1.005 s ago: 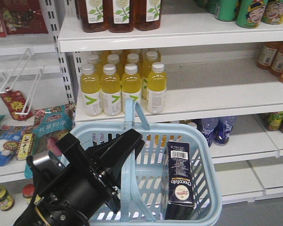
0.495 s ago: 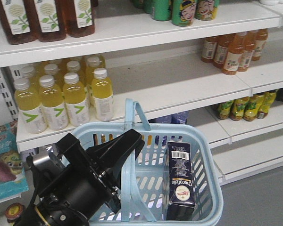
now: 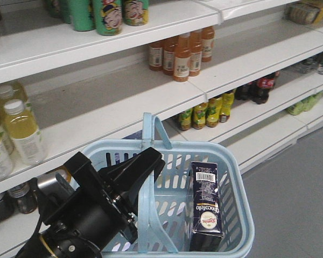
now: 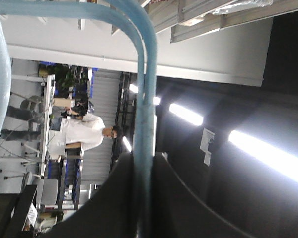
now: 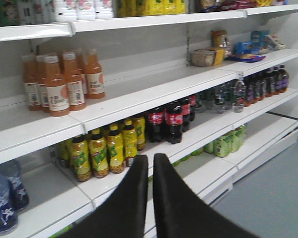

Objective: Left arm holds basket, right arm returns cookies
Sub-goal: 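Turn the base away from the drink shelves toward the open aisle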

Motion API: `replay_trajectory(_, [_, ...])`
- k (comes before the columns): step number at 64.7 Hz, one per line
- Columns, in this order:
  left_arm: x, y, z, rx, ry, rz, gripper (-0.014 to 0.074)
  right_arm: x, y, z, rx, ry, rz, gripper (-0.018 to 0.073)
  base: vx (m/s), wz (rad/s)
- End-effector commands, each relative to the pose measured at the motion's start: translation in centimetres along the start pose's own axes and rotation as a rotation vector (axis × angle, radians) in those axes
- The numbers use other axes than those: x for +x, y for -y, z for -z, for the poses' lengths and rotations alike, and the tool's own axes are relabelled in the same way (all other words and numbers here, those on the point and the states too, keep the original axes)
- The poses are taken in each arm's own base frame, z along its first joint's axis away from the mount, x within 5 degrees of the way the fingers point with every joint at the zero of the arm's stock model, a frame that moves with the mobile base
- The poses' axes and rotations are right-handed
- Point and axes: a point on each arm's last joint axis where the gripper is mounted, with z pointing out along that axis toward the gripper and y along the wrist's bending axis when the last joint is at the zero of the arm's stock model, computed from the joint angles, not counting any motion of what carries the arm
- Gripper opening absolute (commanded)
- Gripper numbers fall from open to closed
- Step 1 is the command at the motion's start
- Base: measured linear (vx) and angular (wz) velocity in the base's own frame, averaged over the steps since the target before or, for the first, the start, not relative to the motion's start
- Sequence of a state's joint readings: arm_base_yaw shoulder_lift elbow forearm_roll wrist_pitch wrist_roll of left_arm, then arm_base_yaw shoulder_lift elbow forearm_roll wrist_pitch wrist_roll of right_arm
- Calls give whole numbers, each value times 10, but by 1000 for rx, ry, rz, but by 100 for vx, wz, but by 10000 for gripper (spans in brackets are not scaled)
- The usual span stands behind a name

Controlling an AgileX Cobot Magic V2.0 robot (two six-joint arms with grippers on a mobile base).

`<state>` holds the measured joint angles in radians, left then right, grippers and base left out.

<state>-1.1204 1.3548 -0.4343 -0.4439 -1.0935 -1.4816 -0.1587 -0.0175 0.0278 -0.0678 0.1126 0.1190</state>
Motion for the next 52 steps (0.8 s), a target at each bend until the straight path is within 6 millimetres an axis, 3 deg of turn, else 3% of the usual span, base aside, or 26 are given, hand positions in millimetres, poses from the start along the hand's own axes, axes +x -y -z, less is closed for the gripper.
replay_trajectory(1, [4,37,2,305,-16,16,-3,0,0,0,-2,55,12,-6,7,-55])
replay_trajectory(52, [4,37,2,305,-16,16,-3,0,0,0,-2,55,12,-6,4,-60])
